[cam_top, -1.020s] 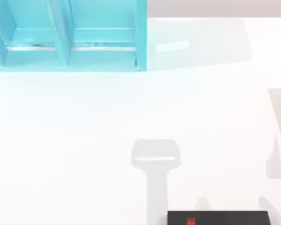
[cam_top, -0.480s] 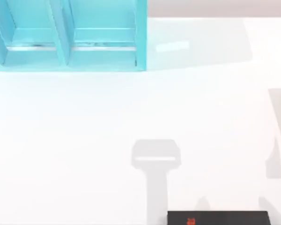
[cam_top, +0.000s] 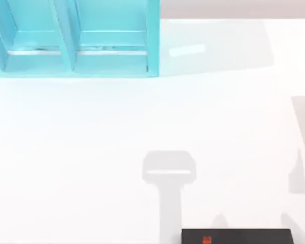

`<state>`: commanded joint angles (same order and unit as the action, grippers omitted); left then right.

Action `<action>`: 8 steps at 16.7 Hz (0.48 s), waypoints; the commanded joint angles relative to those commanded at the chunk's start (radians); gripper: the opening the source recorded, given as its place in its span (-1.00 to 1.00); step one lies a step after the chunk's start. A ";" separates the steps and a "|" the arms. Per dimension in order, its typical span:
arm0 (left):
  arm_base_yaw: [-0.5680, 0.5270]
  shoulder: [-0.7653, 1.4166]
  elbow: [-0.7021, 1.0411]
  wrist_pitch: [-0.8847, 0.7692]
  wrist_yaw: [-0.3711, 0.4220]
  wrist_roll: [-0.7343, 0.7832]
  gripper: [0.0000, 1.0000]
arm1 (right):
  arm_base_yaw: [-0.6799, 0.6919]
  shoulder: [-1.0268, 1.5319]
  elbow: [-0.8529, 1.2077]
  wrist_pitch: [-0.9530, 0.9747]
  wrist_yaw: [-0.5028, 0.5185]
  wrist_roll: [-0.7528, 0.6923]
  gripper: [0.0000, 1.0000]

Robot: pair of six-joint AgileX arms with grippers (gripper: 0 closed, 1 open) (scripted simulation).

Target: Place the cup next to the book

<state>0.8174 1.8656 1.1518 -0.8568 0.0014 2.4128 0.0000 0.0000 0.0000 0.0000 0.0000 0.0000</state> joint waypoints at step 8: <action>-0.001 -0.013 0.024 -0.030 0.000 0.003 -1.00 | 0.000 0.000 0.000 0.000 0.000 0.000 1.00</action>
<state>0.8169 1.8529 1.1758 -0.8866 0.0014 2.4158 0.0000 0.0000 0.0000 0.0000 0.0000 0.0000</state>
